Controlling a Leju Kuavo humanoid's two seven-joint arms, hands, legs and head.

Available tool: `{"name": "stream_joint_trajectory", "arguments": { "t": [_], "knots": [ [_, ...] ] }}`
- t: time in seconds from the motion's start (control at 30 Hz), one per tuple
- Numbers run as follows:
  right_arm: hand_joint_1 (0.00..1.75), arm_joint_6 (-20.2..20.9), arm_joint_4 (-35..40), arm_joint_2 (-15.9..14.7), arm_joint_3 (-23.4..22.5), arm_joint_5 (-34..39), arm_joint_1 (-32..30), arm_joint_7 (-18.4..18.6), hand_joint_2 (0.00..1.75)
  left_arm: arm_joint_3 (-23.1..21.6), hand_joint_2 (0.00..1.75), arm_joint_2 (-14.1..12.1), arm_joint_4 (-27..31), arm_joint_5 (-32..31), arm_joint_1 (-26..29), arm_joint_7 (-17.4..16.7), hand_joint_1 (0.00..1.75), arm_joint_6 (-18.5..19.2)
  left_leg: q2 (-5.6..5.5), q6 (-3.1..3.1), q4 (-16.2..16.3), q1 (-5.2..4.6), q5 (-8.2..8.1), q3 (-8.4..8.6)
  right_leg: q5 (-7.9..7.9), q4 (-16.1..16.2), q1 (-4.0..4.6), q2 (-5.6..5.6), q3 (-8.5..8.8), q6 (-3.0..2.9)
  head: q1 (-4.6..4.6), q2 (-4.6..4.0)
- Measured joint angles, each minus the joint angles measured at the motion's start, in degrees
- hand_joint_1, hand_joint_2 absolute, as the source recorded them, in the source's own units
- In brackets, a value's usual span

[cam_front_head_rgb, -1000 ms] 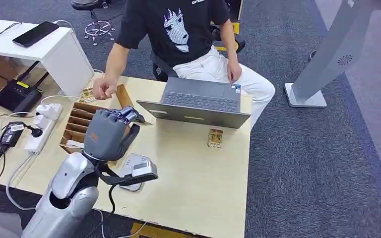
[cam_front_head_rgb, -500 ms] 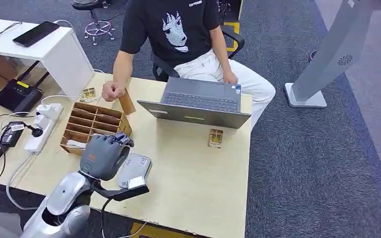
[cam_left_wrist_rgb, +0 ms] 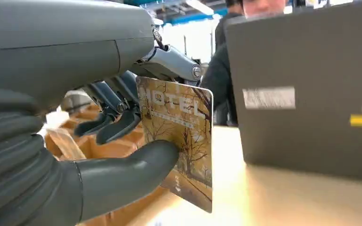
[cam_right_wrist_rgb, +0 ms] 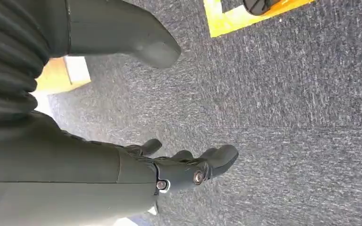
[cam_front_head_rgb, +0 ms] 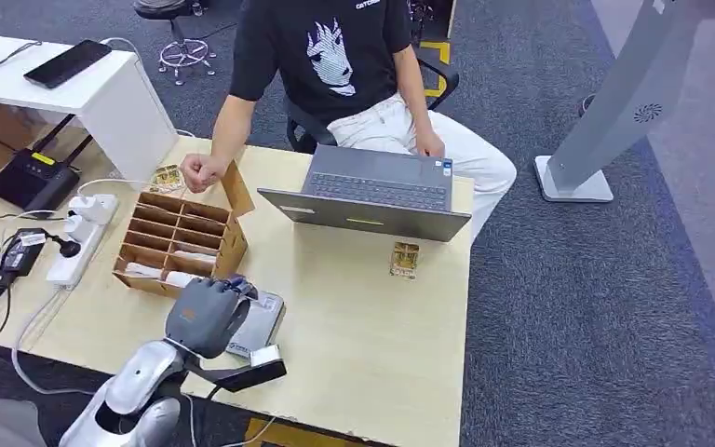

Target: Pass the card to the sensor for recognition and then transmit it.

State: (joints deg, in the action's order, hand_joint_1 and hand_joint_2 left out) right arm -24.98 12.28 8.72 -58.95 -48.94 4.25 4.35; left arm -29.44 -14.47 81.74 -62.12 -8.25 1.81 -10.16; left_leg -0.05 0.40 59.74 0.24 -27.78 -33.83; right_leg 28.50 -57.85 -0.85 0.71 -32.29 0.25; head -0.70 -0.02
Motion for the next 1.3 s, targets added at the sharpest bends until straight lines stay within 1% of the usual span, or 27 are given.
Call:
{"name": "stream_joint_trajectory", "arguments": {
  "t": [0.1, 0.23, 0.43, 0.67, 1.0, 1.13, 1.3],
  "knots": [
    [0.00, 0.0, 0.0, 0.0, 0.0, -0.4, 0.0, 0.0, 1.75, 0.0, 1.75, 1.6, -2.8, -0.2, 0.0, 0.2, 1.75, -0.2, 0.00, 0.00, 0.0, 0.00, 0.00, 0.00, 0.00, 0.0, 0.00, 0.00, 0.00, 0.00, 0.00, 0.00],
    [0.00, 0.0, 0.0, 0.0, 0.0, -1.0, 0.0, 0.6, 1.75, 0.0, 1.75, 2.9, -6.2, -0.2, 0.0, -0.2, 1.75, -0.3, 0.00, 0.00, 0.0, 0.00, 0.00, 0.00, 0.00, 0.0, 0.00, -0.01, 0.00, 0.00, 0.00, 0.00],
    [0.00, 0.5, 0.0, 0.0, 0.0, -1.8, 0.0, 0.8, 1.75, 0.7, 1.75, 4.2, -10.4, -0.1, 0.3, -1.0, 1.75, -1.1, -0.01, 0.00, 0.0, 0.01, 0.00, 0.00, 0.00, 0.0, 0.01, -0.03, 0.01, 0.00, 0.00, 0.00],
    [0.00, 0.7, 0.0, 0.0, 0.0, -2.1, 0.0, 0.5, 1.75, 2.1, 1.75, 5.3, -13.0, -0.6, 0.2, -1.3, 1.75, -1.7, -0.05, 0.00, 0.0, 0.00, 0.00, 0.05, 0.01, 0.0, 0.00, -0.09, 0.10, 0.01, 0.00, 0.00],
    [0.00, 0.7, 0.0, 0.0, 0.0, -2.8, 0.0, 0.5, 1.75, 5.5, 1.75, 5.7, -13.2, -1.1, 0.3, -1.6, 1.75, -2.7, -0.05, -0.04, 0.0, 0.01, 0.04, 0.11, -0.01, 0.0, 0.01, -0.10, 0.13, -0.01, -0.02, -0.02],
    [0.00, 0.7, 0.0, 0.0, 0.0, -3.1, 0.0, 0.4, 1.75, 7.0, 1.75, 5.1, -11.1, -1.0, 0.3, -1.6, 1.75, -3.4, -0.04, -0.05, 0.0, 0.02, 0.04, 0.07, -0.02, 0.0, 0.02, -0.09, 0.06, -0.03, 0.00, 0.00],
    [0.00, 0.8, 0.0, 0.0, 0.0, -3.3, 0.0, 0.3, 1.75, 8.9, 1.75, 4.1, -7.4, -0.3, -0.4, -1.5, 1.75, -3.0, -0.04, -0.05, 0.0, 0.02, 0.04, 0.05, -0.01, 0.0, 0.01, -0.08, 0.05, -0.03, 0.00, -0.02]
  ]
}}
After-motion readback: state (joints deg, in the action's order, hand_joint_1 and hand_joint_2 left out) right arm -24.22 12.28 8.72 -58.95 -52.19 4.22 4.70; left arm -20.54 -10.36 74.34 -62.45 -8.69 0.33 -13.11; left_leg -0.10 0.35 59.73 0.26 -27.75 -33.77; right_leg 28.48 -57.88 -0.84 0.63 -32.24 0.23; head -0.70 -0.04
